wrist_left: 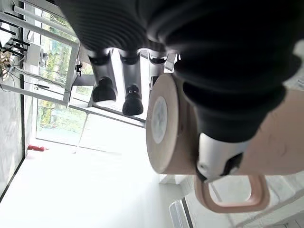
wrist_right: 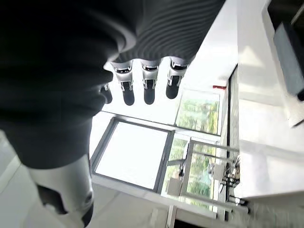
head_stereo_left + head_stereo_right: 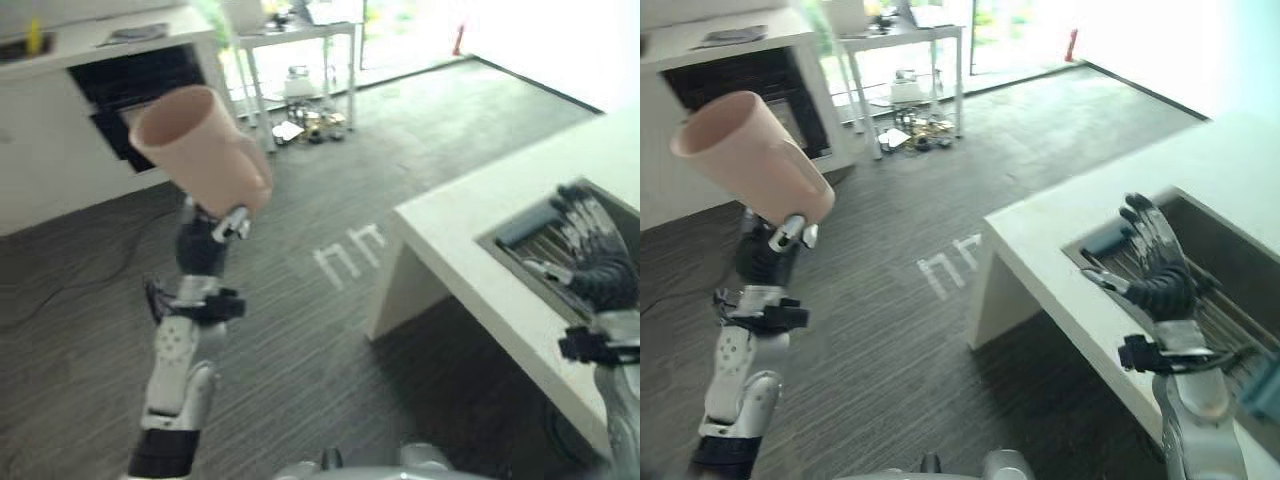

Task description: Place the dishes in the dishwasher.

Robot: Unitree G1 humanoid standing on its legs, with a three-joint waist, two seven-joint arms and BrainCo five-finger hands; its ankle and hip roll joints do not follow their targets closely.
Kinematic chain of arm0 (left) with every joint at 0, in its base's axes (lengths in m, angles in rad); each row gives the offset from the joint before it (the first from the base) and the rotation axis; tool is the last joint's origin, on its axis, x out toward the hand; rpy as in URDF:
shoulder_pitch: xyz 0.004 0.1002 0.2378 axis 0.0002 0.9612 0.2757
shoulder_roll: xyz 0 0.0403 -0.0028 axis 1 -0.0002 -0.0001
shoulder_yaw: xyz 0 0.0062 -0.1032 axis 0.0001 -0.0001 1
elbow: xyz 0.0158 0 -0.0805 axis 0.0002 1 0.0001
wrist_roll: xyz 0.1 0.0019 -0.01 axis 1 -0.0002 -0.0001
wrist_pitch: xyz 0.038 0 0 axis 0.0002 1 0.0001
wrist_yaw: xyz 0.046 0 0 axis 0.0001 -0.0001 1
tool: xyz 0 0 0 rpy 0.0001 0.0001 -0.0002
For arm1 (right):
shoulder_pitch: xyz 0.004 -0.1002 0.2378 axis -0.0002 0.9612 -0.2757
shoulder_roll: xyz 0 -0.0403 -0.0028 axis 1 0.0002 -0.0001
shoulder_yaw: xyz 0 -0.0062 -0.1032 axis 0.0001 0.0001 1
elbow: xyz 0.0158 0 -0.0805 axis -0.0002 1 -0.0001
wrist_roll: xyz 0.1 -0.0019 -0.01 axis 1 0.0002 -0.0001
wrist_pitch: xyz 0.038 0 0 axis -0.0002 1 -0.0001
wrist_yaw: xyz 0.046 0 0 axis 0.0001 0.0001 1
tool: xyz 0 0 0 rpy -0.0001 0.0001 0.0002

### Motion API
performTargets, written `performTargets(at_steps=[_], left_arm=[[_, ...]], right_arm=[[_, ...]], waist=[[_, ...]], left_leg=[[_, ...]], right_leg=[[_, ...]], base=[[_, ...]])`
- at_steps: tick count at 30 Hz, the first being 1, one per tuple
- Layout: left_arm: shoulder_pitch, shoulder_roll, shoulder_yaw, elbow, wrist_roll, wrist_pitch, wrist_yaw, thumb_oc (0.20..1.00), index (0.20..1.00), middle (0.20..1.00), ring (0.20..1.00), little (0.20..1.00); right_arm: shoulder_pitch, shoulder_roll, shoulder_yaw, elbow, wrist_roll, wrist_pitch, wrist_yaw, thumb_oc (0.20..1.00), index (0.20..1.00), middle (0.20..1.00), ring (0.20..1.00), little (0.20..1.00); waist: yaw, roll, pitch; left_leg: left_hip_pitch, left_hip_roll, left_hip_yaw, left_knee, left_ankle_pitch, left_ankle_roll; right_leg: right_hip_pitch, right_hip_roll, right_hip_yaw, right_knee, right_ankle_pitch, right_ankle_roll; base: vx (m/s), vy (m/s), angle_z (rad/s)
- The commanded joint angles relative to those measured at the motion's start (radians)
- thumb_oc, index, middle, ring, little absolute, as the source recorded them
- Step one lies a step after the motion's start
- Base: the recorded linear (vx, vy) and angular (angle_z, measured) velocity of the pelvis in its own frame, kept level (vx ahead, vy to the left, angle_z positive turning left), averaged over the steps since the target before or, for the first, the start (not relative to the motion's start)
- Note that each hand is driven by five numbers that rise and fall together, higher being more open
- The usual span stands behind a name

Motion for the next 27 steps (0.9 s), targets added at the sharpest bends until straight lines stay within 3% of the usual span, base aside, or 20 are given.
performTargets(at_steps=[1,5,8,10,11,13,16,21,27], left_arm=[[-0.042,0.046,0.043,-0.071,-0.004,-0.068,-0.024,0.200,0.200,0.200,0.200,0.200],[-0.028,0.053,0.041,-0.090,-0.002,-0.088,-0.020,0.200,0.200,0.200,0.200,0.200],[-0.039,0.060,0.035,-0.077,-0.038,-0.087,-0.022,0.200,0.200,0.200,0.200,0.200],[-0.046,0.058,0.030,-0.077,-0.069,-0.080,-0.040,0.200,0.200,0.200,0.200,0.200],[-0.060,0.063,0.020,-0.072,-0.104,-0.070,-0.070,0.200,0.200,0.200,0.200,0.200],[-0.069,0.067,0.013,-0.073,-0.124,-0.082,-0.081,0.200,0.200,0.200,0.200,0.200],[-0.040,0.068,0.041,-0.085,-0.173,-0.108,-0.096,0.200,0.200,0.200,0.200,0.200],[-0.061,0.065,0.036,-0.070,-0.178,-0.113,-0.104,0.200,0.200,0.200,0.200,0.200],[-0.082,0.071,0.040,-0.075,-0.144,-0.089,-0.109,0.200,0.200,0.200,0.200,0.200]], right_arm=[[-0.081,-0.016,0.020,0.023,0.055,-0.103,0.005,1.000,1.000,1.000,1.000,1.000],[-0.134,-0.011,0.072,0.026,0.060,-0.079,-0.001,1.000,1.000,1.000,1.000,1.000],[-0.165,-0.013,0.108,0.042,0.040,-0.072,-0.024,1.000,1.000,1.000,1.000,1.000],[-0.173,-0.012,0.114,0.053,0.021,-0.078,-0.049,1.000,1.000,1.000,1.000,1.000],[-0.173,-0.021,0.104,0.060,0.008,-0.080,-0.082,1.000,1.000,1.000,1.000,1.000],[-0.173,-0.040,0.085,0.064,0.011,-0.088,-0.080,1.000,1.000,1.000,1.000,1.000],[-0.173,-0.061,0.075,0.059,0.024,-0.111,-0.051,1.000,1.000,1.000,1.000,1.000],[-0.192,-0.048,0.091,0.070,0.027,-0.130,-0.059,1.000,1.000,1.000,1.000,1.000],[-0.216,-0.008,0.110,0.066,0.009,-0.108,-0.066,1.000,1.000,1.000,1.000,1.000]], waist=[[-0.031,-0.015,-0.037],[-0.008,-0.003,-0.025],[0.011,0.007,-0.030],[0.007,0.010,-0.035],[-0.010,0.005,-0.039],[-0.022,-0.009,-0.035],[-0.021,0.001,-0.042],[-0.026,0.032,-0.054],[-0.010,0.028,-0.044]], left_leg=[[0.007,0.034,0.107,0.035,-0.025,-0.081],[0.007,0.048,0.093,0.033,-0.012,-0.092],[-0.001,0.062,0.128,0.031,0.005,-0.110],[-0.008,0.087,0.216,0.025,0.022,-0.126],[-0.005,0.134,0.352,0.040,0.030,-0.147],[-0.033,0.180,0.401,0.111,0.040,-0.167],[-0.020,0.188,0.397,0.084,0.026,-0.163],[0.025,0.157,0.398,-0.025,0.035,-0.151],[0.038,0.123,0.380,-0.032,0.000,-0.119]], right_leg=[[0.095,-0.049,-0.058,-0.286,0.246,0.026],[0.095,-0.040,-0.085,-0.281,0.247,0.024],[0.148,-0.045,-0.147,-0.353,0.217,0.002],[0.171,-0.055,-0.198,-0.389,0.213,0.005],[0.194,-0.079,-0.268,-0.415,0.204,0.009],[0.210,-0.112,-0.322,-0.438,0.214,0.002],[0.206,-0.141,-0.340,-0.457,0.227,0.012],[0.181,-0.160,-0.365,-0.449,0.238,0.046],[0.135,-0.219,-0.403,-0.378,0.262,0.093]], base=[[0.02,-0.113,0.99],[0.05,-0.184,0.88],[0.04,-0.156,0.51],[0.00,-0.025,0.81],[-0.04,0.057,1.43],[-0.10,0.088,1.68],[-0.12,0.240,0.82],[-0.05,0.198,-0.21],[-0.05,0.166,0.20]])
